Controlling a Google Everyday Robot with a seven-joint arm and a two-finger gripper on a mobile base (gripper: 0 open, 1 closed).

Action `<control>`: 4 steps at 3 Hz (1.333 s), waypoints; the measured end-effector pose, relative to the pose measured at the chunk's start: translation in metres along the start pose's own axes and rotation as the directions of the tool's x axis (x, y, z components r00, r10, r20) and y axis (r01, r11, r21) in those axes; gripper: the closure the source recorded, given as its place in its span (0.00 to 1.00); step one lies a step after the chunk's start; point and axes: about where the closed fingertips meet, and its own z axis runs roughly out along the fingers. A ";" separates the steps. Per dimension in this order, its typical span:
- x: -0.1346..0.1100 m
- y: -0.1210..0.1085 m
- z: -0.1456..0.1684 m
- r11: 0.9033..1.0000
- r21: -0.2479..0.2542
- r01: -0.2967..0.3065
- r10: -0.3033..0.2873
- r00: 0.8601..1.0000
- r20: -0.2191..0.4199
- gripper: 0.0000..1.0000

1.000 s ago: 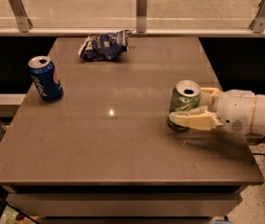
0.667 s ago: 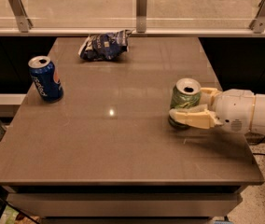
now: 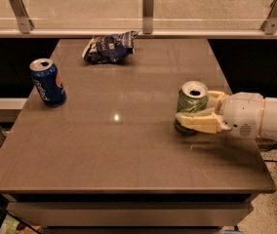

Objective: Move green can near blue chip bag

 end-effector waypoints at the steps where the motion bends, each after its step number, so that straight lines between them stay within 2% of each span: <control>1: 0.000 0.000 0.000 1.000 0.000 0.000 0.000 1.000 0.000 1.00; 2: -0.016 -0.007 0.007 1.000 -0.012 0.020 -0.020 1.000 -0.020 1.00; 4: -0.054 -0.038 0.029 0.998 -0.037 0.057 -0.059 0.996 -0.062 1.00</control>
Offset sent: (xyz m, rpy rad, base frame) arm 0.0291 0.0126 0.0332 -0.0671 -0.0078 0.0341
